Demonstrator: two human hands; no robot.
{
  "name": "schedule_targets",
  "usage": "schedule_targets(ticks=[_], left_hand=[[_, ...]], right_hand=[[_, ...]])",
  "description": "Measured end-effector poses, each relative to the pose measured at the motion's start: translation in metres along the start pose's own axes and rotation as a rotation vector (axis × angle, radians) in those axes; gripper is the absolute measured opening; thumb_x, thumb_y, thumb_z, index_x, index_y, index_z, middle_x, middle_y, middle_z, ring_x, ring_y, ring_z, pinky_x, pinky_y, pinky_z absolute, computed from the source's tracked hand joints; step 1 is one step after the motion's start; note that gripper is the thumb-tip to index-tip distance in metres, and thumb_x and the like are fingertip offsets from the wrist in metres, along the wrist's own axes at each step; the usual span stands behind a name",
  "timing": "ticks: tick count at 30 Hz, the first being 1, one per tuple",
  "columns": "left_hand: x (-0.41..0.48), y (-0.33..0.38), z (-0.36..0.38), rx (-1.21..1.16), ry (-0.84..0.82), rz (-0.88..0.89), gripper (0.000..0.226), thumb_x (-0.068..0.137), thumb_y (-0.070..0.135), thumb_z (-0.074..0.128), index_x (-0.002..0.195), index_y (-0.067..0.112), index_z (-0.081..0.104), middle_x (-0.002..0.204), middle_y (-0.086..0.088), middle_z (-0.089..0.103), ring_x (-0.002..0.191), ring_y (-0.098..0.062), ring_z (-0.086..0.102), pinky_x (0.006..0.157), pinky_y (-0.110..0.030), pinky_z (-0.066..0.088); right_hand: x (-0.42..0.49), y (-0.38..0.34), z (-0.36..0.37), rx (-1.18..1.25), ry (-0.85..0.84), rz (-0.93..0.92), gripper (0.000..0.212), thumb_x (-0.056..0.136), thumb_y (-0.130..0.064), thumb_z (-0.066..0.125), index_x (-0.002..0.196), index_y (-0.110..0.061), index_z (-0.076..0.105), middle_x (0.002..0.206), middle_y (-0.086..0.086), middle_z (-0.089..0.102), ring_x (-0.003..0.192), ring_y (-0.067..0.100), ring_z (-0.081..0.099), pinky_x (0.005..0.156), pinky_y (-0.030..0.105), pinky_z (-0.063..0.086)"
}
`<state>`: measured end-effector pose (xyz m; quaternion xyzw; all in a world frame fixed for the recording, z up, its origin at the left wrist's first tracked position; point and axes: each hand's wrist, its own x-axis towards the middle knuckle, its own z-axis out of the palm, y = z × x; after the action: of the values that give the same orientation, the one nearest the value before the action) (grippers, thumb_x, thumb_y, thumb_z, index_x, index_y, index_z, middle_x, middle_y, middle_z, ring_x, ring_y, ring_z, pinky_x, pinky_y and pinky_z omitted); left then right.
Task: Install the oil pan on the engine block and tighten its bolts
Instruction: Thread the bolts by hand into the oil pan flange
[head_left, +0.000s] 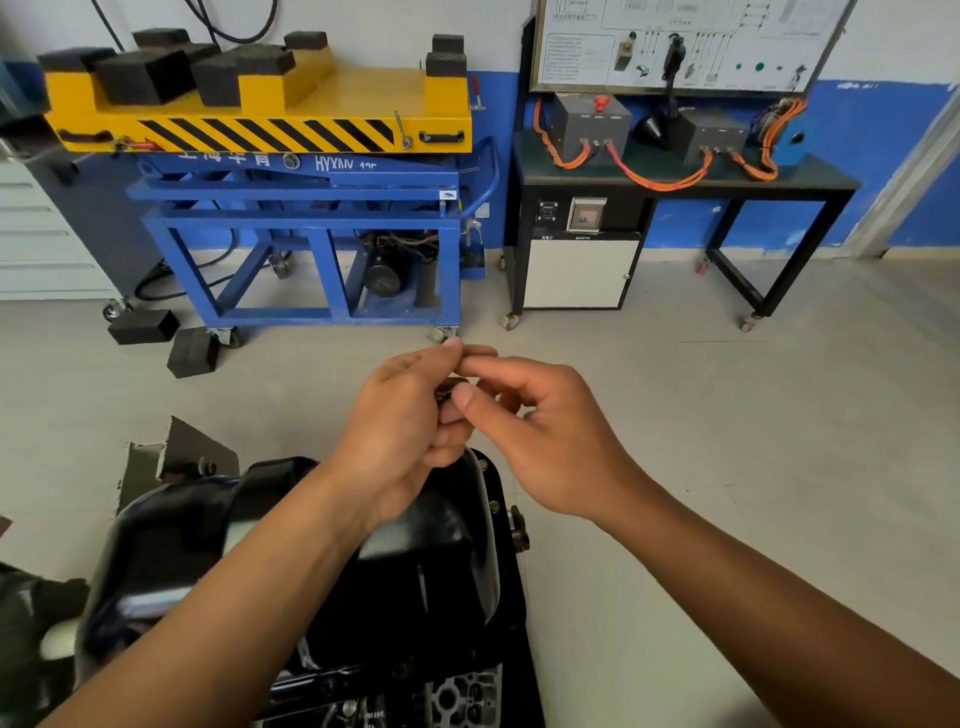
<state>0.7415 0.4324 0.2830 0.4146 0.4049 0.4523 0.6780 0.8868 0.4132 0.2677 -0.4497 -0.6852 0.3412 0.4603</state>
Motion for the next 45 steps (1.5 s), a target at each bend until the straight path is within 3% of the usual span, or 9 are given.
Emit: schedule_targets(ticks=[4,10,14,19,25,30,35,40,45], left_hand=[[-0.001,0.000,0.004,-0.033,0.036,0.006,0.035,0.106,0.032,0.044,0.109,0.006,0.068,0.047,0.004,0.041,0.038,-0.008,0.026,0.034,-0.016,0.022],[-0.003,-0.007,0.007,-0.009,0.062,0.017,0.037,0.106,0.035,0.044,0.105,0.006,0.067,0.057,-0.004,0.051,0.037,-0.008,0.028,0.033,-0.016,0.023],[-0.003,-0.011,0.009,0.033,0.107,0.019,0.040,0.106,0.040,0.043,0.105,0.008,0.067,0.067,-0.015,0.048,0.037,-0.009,0.025,0.034,-0.017,0.022],[-0.004,-0.015,0.010,0.082,0.099,0.027,0.042,0.106,0.042,0.042,0.096,0.013,0.070,0.048,-0.001,0.036,0.040,-0.011,0.024,0.036,-0.019,0.021],[-0.005,-0.012,0.015,0.017,0.028,-0.001,0.040,0.106,0.036,0.044,0.086,0.016,0.071,0.051,0.001,0.037,0.043,-0.011,0.026,0.035,-0.019,0.022],[-0.005,-0.015,0.020,0.031,0.007,0.031,0.036,0.108,0.026,0.042,0.087,0.011,0.067,0.053,-0.001,0.039,0.043,-0.010,0.027,0.035,-0.018,0.023],[-0.006,-0.018,0.021,0.118,0.042,0.086,0.031,0.108,0.023,0.041,0.093,0.010,0.065,0.052,-0.001,0.039,0.041,-0.010,0.027,0.037,-0.020,0.023],[-0.002,-0.016,0.010,0.174,0.088,0.134,0.033,0.108,0.023,0.040,0.088,0.011,0.063,0.049,0.002,0.037,0.042,-0.012,0.025,0.037,-0.020,0.023],[0.003,-0.018,0.010,0.216,0.074,0.164,0.033,0.108,0.023,0.041,0.087,0.011,0.064,0.050,0.000,0.035,0.044,-0.013,0.025,0.037,-0.020,0.024]], right_hand=[[-0.001,-0.016,0.004,0.131,0.005,0.015,0.015,0.094,-0.008,0.064,0.098,-0.015,0.077,0.080,-0.012,0.074,0.074,0.002,0.071,0.071,0.013,0.051],[-0.004,-0.020,-0.002,0.141,-0.026,0.128,0.013,0.088,-0.012,0.073,0.094,-0.022,0.079,0.076,0.001,0.072,0.069,0.016,0.064,0.071,0.028,0.057],[-0.005,-0.022,-0.010,0.179,-0.077,0.214,0.015,0.089,-0.012,0.072,0.087,-0.025,0.079,0.078,-0.003,0.076,0.061,-0.001,0.062,0.055,0.008,0.044],[-0.006,-0.013,-0.013,0.178,-0.082,0.213,0.013,0.090,-0.013,0.071,0.085,-0.022,0.078,0.079,0.012,0.073,0.059,0.015,0.054,0.049,0.022,0.047],[-0.012,-0.005,-0.008,0.176,0.071,0.111,0.020,0.098,-0.012,0.060,0.088,-0.025,0.071,0.068,-0.029,0.065,0.058,-0.004,0.056,0.054,0.008,0.043],[-0.015,0.000,-0.003,0.210,0.166,0.119,0.015,0.100,-0.021,0.058,0.096,-0.024,0.072,0.061,-0.015,0.059,0.057,0.001,0.051,0.053,0.013,0.042],[-0.014,-0.002,-0.011,0.370,0.221,0.193,0.018,0.103,-0.023,0.053,0.093,-0.012,0.063,0.084,-0.002,0.075,0.063,0.015,0.071,0.046,0.021,0.048],[-0.027,0.021,-0.031,0.515,0.124,0.350,0.018,0.082,-0.030,0.072,0.076,-0.014,0.067,0.077,0.010,0.073,0.057,0.021,0.068,0.047,0.023,0.050],[-0.064,0.078,-0.011,0.434,-0.032,0.767,0.025,0.097,-0.026,0.064,0.077,-0.010,0.065,0.067,0.006,0.059,0.053,0.016,0.054,0.049,0.025,0.044]])
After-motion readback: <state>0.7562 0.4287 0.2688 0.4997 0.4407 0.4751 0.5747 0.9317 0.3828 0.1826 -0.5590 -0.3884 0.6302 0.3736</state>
